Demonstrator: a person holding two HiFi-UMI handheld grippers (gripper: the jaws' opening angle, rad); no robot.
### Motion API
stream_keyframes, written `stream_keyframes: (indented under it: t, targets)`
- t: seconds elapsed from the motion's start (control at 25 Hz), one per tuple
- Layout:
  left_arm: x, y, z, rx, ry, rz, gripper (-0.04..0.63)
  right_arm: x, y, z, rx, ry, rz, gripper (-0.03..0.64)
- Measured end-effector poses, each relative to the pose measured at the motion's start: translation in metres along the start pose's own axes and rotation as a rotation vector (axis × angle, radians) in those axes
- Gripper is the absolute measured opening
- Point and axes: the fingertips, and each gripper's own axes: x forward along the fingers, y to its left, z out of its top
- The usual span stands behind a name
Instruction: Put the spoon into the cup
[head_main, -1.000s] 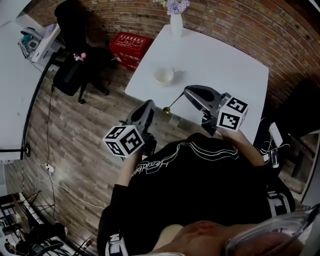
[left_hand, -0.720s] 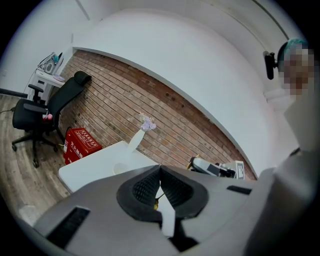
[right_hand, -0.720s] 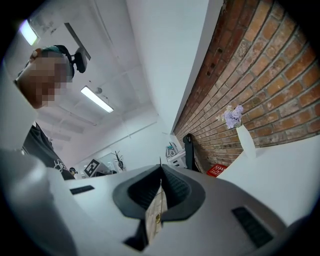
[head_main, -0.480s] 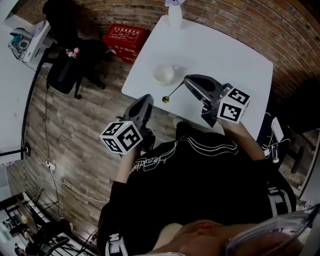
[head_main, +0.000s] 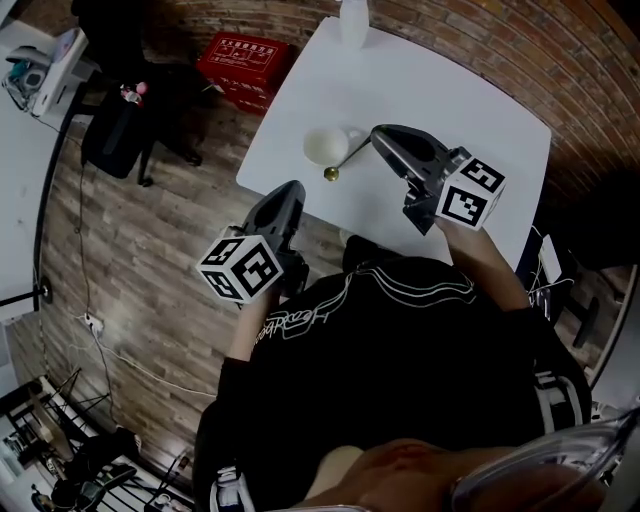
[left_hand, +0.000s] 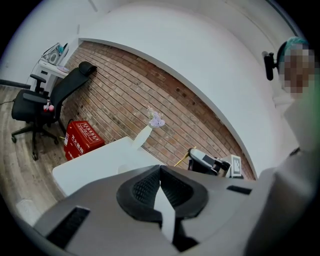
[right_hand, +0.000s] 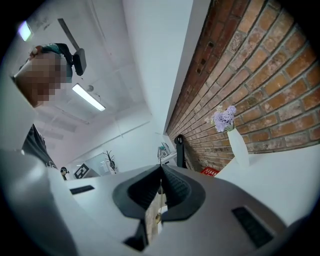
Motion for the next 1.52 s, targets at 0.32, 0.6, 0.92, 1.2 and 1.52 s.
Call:
stream_keyframes:
  t: [0.32,0.6,0.92,1.2,1.52]
  targets:
    - [0.014,0.021,-0.003,-0.032,0.014,0.029,0.003,0.018,-0.032,-0.001,0.006,0.002,-0.023,0.0]
    - [0.026,0.038,-0.004,-0.059,0.037,0.051,0.003,0.041,-0.064,-0.015,0.016,0.032,-0.06,0.0]
    - [0.037,0.051,-0.02,-0.084,0.07,0.07,0.003,0.059,-0.088,-0.046,0.035,0.092,-0.082,0.0]
    - [0.042,0.065,-0.026,-0.109,0.093,0.093,0.003,0.074,-0.104,-0.077,0.058,0.147,-0.094,0.0]
    - [0.047,0.071,-0.033,-0.12,0.107,0.104,0.003,0.08,-0.113,-0.1,0.069,0.183,-0.088,0.0]
